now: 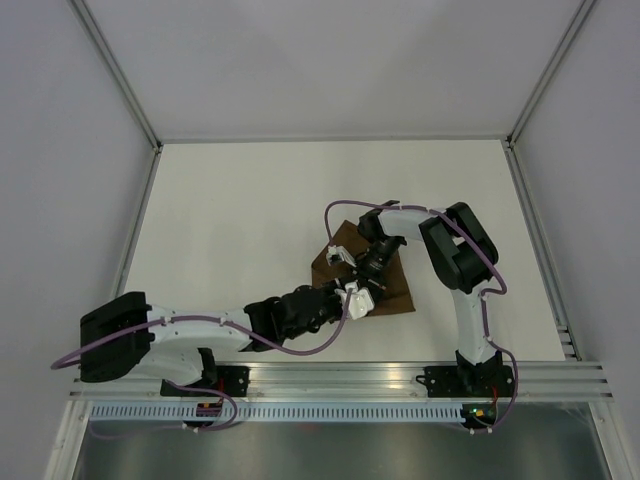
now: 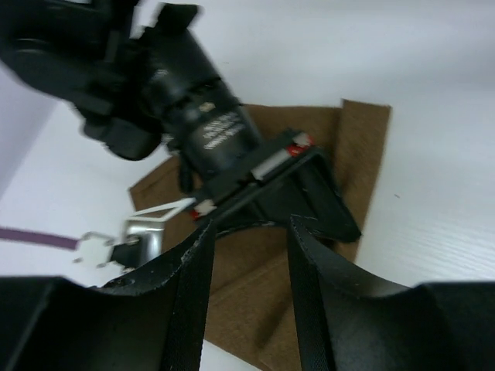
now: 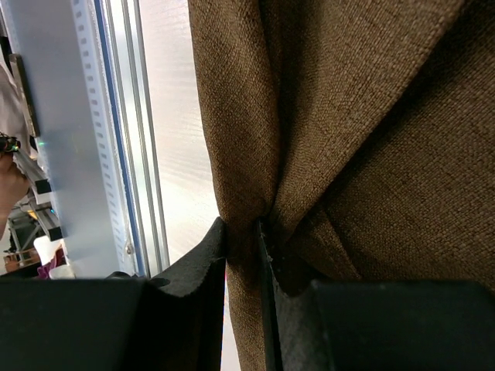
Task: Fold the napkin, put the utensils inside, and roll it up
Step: Roll the napkin with the utensil
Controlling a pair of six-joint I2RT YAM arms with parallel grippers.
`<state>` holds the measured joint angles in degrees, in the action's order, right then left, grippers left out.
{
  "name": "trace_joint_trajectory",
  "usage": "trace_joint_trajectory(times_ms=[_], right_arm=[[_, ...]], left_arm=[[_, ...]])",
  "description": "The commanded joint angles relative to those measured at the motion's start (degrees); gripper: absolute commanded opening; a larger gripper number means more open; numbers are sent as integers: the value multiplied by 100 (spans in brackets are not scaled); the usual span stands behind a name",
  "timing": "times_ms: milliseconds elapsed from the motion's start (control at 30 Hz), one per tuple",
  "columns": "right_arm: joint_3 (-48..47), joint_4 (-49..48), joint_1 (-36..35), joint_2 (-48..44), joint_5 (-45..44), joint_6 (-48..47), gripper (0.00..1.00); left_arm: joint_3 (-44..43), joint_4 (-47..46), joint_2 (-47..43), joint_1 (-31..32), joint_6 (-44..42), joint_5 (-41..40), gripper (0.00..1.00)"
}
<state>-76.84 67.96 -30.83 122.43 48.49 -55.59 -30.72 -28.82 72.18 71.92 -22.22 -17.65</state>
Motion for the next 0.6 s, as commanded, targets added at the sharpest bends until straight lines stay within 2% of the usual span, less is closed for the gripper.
trace_joint_trajectory(times_ms=[0, 333, 567], right_arm=[[90, -714, 42, 404, -1043, -277, 15], [37, -697, 95, 457, -1008, -224, 15], [11, -688, 112, 483, -1008, -233, 15]], left_arm=[[-469, 789, 348, 138, -213, 727, 48], [-567, 913, 1333, 164, -116, 1238, 51], [-338, 220, 1746, 199, -221, 966, 52]])
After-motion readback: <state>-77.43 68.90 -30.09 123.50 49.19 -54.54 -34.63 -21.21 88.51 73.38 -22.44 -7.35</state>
